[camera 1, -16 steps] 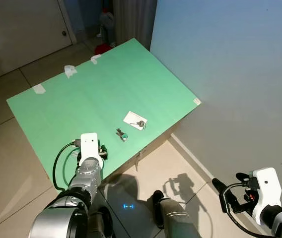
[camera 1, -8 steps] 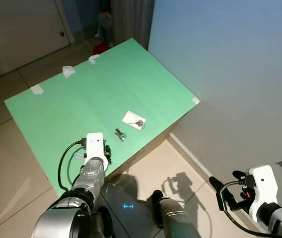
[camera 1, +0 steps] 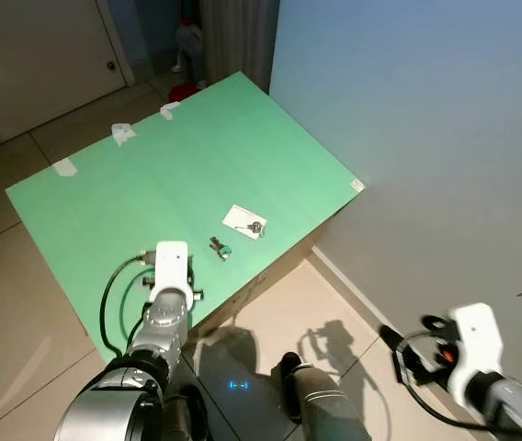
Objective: Hang keys on a hook
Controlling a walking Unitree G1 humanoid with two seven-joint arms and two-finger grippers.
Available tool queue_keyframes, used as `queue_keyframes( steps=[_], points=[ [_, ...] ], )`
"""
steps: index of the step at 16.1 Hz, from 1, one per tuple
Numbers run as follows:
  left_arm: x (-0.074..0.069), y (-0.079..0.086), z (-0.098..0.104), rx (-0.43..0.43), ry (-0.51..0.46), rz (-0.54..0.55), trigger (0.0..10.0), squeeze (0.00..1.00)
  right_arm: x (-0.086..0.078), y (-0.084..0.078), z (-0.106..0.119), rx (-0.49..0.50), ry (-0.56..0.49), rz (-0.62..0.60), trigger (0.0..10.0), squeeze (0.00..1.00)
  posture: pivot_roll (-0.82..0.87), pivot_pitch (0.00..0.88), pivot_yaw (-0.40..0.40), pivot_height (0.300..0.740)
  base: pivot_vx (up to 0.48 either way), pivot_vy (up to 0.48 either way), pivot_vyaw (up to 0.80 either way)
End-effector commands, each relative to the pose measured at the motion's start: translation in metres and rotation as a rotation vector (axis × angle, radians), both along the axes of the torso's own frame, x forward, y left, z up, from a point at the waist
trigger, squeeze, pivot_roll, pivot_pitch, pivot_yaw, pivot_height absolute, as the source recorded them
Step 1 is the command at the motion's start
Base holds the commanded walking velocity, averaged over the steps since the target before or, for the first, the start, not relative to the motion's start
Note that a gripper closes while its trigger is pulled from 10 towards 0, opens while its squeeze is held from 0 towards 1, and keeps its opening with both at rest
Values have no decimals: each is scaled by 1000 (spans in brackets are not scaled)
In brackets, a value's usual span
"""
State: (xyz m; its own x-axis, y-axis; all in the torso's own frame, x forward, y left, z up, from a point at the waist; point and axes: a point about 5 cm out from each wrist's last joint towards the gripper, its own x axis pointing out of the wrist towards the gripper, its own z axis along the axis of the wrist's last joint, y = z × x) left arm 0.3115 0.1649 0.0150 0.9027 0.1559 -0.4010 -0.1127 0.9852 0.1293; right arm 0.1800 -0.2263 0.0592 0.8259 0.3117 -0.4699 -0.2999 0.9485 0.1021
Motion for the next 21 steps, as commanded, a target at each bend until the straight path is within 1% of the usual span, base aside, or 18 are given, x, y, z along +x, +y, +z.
queue_keyframes(
  steps=[1,2,3,4,5,7,8,9,11,12,13,14,15,16,18,19,20,21],
  points=[
    [-1,1,1,-7,-27,15,0,0,-1,-1,-7,-5,25,-13,10000,0,-380,230,-40,740,0,0,0],
    [2,1,7,-15,-64,9,0,0,4,3,-9,3,21,-4,10000,0,-365,219,-37,740,0,0,0],
    [4,1,10,-18,-78,3,0,0,6,5,-10,8,20,0,10000,0,-358,215,-34,740,0,0,0],
    [7,4,17,-18,-118,3,0,0,15,11,-12,21,9,6,10000,0,-338,198,-26,740,0,0,0],
    [9,7,20,-43,-134,15,0,0,20,13,-13,36,1,-3,10000,0,-327,187,-20,740,0,0,0],
    [11,6,25,-47,-162,-27,0,0,24,16,-15,42,-6,-2,10000,0,-314,176,-8,740,0,0,0],
    [11,4,28,-37,-184,-70,0,0,26,19,-16,47,-11,-2,10000,0,-309,170,-2,740,0,0,0],
    [11,5,32,-29,-198,-81,0,0,28,20,-18,50,-13,-4,10000,0,-307,171,0,740,0,0,0],
    [15,10,43,-66,-237,-50,0,0,30,22,-21,54,-15,-10,10000,0,-295,168,9,740,0,0,0],
    [18,10,51,-76,-260,-56,0,0,32,22,-23,53,-15,-13,10000,0,-292,155,17,740,0,0,0],
    [28,4,71,-74,-321,-118,0,0,40,27,-23,64,-38,-19,10000,0,-281,129,30,740,0,0,0],
    [30,3,75,-77,-331,-131,0,0,42,28,-23,67,-43,-20,10000,0,-281,129,30,740,0,0,0],
    [38,2,93,-74,-379,-167,0,0,51,34,-23,76,-61,-25,10000,0,-267,97,45,740,0,0,0],
    [42,0,105,-72,-419,-202,0,0,56,37,-22,82,-79,-30,10000,0,-258,81,54,740,0,0,0],
    [42,-2,122,-57,-478,-253,0,0,67,41,-16,84,-139,-55,10000,0,-249,61,67,740,0,0,0],
    [38,-2,127,-42,-503,-289,0,0,75,44,-10,86,-185,-73,10000,0,-243,42,80,740,0,0,0],
    [33,0,127,-52,-517,-300,0,0,83,48,-6,90,-220,-87,10000,0,-236,27,95,740,0,0,0],
    [27,3,124,-78,-529,-283,0,0,90,49,0,87,-260,-99,10000,0,-233,24,98,740,0,0,0]
  ],
)
